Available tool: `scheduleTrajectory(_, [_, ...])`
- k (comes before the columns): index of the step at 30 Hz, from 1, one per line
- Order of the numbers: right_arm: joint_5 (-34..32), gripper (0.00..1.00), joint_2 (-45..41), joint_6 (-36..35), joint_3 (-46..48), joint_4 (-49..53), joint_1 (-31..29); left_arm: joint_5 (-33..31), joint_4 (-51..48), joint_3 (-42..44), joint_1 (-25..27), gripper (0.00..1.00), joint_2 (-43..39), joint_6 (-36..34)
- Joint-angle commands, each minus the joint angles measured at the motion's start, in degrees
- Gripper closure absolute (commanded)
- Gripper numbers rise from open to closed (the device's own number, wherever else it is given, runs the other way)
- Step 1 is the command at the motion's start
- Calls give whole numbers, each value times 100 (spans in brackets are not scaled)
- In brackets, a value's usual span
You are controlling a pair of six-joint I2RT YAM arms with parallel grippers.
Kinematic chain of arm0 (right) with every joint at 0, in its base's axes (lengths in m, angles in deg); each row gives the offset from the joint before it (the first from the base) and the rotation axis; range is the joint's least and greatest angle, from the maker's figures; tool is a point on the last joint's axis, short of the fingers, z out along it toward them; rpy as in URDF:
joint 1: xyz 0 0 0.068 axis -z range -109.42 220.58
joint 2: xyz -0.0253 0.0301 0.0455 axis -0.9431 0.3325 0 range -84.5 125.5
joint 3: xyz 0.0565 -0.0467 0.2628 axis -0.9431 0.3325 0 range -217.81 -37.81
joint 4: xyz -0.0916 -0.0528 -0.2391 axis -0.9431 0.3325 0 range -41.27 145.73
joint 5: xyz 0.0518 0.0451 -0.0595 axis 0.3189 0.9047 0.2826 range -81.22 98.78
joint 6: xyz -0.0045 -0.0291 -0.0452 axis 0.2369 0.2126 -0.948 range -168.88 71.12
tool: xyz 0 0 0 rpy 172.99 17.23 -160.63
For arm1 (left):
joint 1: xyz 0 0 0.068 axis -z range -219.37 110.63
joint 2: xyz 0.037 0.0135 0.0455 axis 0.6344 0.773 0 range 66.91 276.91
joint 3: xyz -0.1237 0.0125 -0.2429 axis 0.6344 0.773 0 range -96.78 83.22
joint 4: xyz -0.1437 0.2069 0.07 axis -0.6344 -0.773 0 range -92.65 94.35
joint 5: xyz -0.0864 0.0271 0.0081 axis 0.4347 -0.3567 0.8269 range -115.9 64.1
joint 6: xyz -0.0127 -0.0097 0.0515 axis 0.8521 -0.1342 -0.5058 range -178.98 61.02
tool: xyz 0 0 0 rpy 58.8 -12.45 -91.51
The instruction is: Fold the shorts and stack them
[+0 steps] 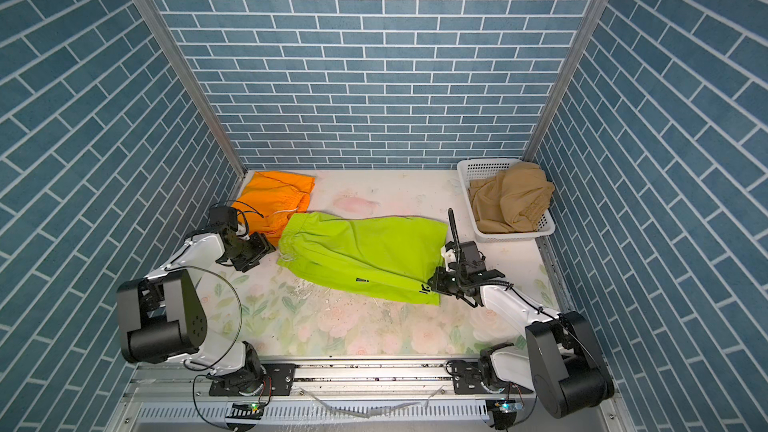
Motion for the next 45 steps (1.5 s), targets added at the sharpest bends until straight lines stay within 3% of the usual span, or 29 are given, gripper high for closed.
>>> scheduleTrajectory(1, [-195,100,-249,147,178,50,-20,69,-15,-137,-46,20,-457,91])
scheduleTrajectory(5, [-125,100,-390,137,271,118,-20,495,135,-219,7,1,-829,491])
scheduleTrajectory(9, [-203,81,-491,179,25,499,-22,1011,619,-306,660,0,-701,1071])
scheduleTrajectory(12, [-449,67,-753,442,-126,684,-11,981,975,-349,1365,0,-409,1324])
scheduleTrajectory(15, [-819,48,-775,627,-273,948,-2,836,1115,-401,1887,0,-25,1331])
scheduleTrajectory(18, [-1039,33,-668,802,-279,1106,-3,813,1214,-236,2027,0,220,1283])
scheduleTrajectory(24, [-923,26,-294,986,-130,745,-3,502,760,189,2019,0,198,831])
scheduleTrajectory(28, [-794,27,108,943,-157,470,-3,352,583,461,2019,0,38,729])
scheduleTrajectory(30, [-785,34,277,939,-169,332,0,241,492,529,2019,0,-20,634])
scheduleTrajectory(33, [-800,52,551,973,-229,111,2,252,504,712,2019,0,-12,628])
scheduleTrajectory(37, [-1054,96,1025,879,-548,108,102,625,1070,1215,2125,0,25,1077])
scheduleTrajectory(38, [-1076,100,1114,836,-640,131,219,651,1175,1306,2196,0,27,1193])
scheduleTrajectory(42, [-1006,100,1474,512,-1197,462,916,747,1562,1570,2681,0,-68,1704])
scheduleTrajectory(45, [-1047,100,1645,86,-1711,942,1026,854,1603,1603,2771,0,-294,1996])
